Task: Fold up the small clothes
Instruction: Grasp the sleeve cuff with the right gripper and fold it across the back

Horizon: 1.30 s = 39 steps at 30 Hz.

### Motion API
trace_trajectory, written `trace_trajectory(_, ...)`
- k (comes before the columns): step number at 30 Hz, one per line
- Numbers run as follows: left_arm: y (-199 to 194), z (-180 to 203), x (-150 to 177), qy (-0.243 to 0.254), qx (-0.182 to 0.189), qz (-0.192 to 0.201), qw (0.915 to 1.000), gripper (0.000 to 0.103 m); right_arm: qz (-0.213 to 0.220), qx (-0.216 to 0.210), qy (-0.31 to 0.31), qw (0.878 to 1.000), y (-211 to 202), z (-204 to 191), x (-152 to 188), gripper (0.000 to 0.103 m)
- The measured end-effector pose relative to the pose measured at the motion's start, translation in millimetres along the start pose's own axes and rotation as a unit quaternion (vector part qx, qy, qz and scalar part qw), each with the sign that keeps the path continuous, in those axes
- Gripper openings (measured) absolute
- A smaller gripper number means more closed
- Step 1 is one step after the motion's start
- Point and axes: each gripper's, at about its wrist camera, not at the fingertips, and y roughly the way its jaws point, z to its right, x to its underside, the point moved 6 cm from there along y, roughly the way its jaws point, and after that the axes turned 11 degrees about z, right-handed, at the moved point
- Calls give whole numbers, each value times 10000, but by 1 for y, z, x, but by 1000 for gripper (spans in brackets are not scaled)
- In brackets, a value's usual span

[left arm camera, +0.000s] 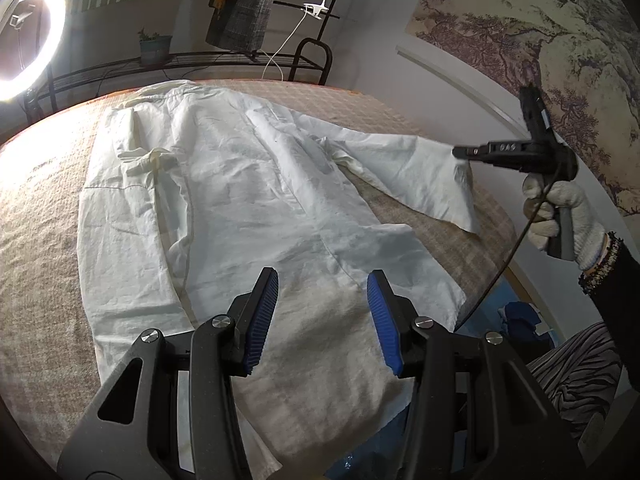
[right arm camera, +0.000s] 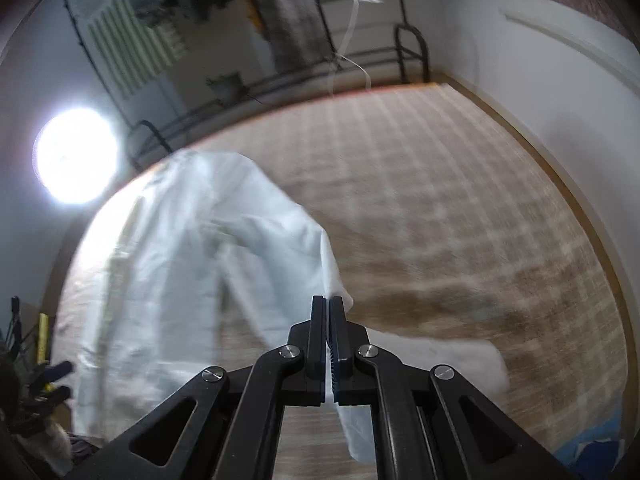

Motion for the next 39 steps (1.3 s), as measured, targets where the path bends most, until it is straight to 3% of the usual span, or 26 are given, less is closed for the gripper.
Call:
trace_trajectory(4,-5,-2,-1,-32,-3,33,10000,47,243,-337,-131,9990,-17,-46,-7,0)
trace_trajectory(8,-10,-4,-1,-60,-36,62,10000,47,191,-683,-622,9955,-18,-106,7,0)
trace_trajectory(15,-22,-16,-3,-164,-181,141,9996,47,-517,-1186,-1669,9774,12,-196,72,1)
trace_trajectory(16,-24,-18,-3,-177,-198,155,9995,47,-653,-1287,-1753,9739,16,-204,81,3)
trace_trajectory(17,-25,-19,-3,-187,-209,166,9995,47,-737,-1325,-1815,9716,18,-208,87,19)
trace_trajectory(18,-27,-20,-3,-195,-213,180,9994,47,-791,-1382,-1826,9702,16,-212,90,27)
trace_trajectory(19,-28,-20,-4,-197,-212,195,9994,47,-742,-1473,-1789,9699,12,-212,90,34)
trace_trajectory(23,-28,-17,-4,-173,-191,208,9995,47,-357,-1645,-1385,9759,-11,-199,75,36)
trace_trajectory(24,-28,-16,-4,-162,-176,197,9995,47,-280,-1575,-1205,9797,-14,-189,70,38)
trace_trajectory(26,-25,-12,-3,-129,-149,163,9997,47,-196,-1327,-893,9869,-15,-164,65,55)
trace_trajectory(28,-22,-7,-1,-86,-120,125,9998,47,-217,-1039,-585,9926,-8,-134,64,61)
trace_trajectory(36,-11,2,2,-132,-116,67,9998,47,-718,-437,200,9963,44,-57,78,62)
trace_trajectory(39,-10,1,3,-179,-160,72,9997,47,-782,-534,311,9950,57,-52,79,58)
